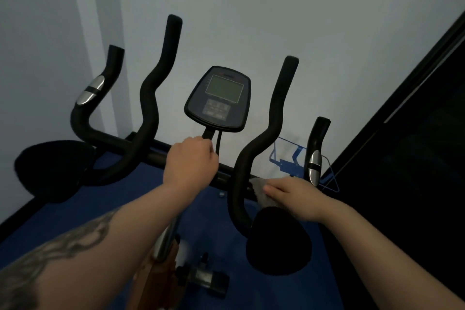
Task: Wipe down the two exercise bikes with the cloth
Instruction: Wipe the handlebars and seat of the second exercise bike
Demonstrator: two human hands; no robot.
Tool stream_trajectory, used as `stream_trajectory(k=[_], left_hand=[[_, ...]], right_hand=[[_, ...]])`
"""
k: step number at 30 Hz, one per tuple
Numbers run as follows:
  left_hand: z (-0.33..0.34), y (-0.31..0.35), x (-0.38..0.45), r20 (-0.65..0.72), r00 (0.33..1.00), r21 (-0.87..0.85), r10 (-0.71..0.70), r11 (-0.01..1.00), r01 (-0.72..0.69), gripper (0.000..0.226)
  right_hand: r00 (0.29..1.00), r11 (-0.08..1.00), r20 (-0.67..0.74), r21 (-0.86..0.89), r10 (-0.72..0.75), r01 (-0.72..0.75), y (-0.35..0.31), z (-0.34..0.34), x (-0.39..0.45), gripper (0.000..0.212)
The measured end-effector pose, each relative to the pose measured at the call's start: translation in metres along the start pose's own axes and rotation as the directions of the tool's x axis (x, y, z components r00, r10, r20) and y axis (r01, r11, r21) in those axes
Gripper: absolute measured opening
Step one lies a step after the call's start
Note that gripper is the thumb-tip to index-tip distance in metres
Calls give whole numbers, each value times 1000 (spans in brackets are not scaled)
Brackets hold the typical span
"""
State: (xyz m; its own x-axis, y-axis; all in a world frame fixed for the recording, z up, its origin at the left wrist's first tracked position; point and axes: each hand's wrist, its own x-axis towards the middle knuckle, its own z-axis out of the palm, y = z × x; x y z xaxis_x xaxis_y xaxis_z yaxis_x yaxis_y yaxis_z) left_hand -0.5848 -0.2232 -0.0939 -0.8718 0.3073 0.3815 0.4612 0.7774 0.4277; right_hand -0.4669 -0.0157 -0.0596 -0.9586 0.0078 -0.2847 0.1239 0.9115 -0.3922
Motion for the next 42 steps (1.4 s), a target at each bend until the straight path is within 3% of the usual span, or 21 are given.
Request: stream_trajectory(k=[4,7,9,12,15,18,22,26,31,36,40,42], left_hand=[[0,-1,1,17,1000,11,17,1000,-17,21],[-2,-3,-4,-8,1000,-73,-20,997,19,20],[-2,-3,-5,-13,999,-93,-42,995,40,21],[-1,-1,-5,14,1000,-10,3,1000,-3,22],[0,-1,-5,31,999,28,33,999,-34,21],[-2,-4,-6,23,1000,-16,17,1000,-16,19],[-1,-5,-9,-21,1000,-99,-20,995,18,19],[0,-3,-2,-12,999,1,35,999,-35,23],[-1,-6,-7,-23,1000,-72,-2,997,1,18],[-1,-6,-9,-41,999,-118,-21,993,16,20],[0,-5,-7,-31,999,-59,17,998,-18,21],[1,-6,-7,-31,999,-57,13,998,-15,21]], right_hand=[[1000,987,-10,158,-7,8,-19,14,20,31],[995,971,77,233,-67,47,-4,5,3,23],[996,984,68,169,-65,53,4,4,-1,36],[999,997,20,66,-42,41,-2,8,14,31],[999,987,-6,155,-42,42,-12,9,23,19],[994,990,-107,134,-32,47,-2,11,18,27],[996,991,-8,93,-91,91,9,12,11,19],[993,995,65,-6,-98,99,-7,7,22,38],[992,997,-99,19,-78,80,-5,8,8,29],[893,884,-448,400,-44,244,-3,6,-33,41],[900,986,-421,66,-112,153,-15,31,-54,51],[884,976,-462,149,-72,158,-22,43,-58,58]])
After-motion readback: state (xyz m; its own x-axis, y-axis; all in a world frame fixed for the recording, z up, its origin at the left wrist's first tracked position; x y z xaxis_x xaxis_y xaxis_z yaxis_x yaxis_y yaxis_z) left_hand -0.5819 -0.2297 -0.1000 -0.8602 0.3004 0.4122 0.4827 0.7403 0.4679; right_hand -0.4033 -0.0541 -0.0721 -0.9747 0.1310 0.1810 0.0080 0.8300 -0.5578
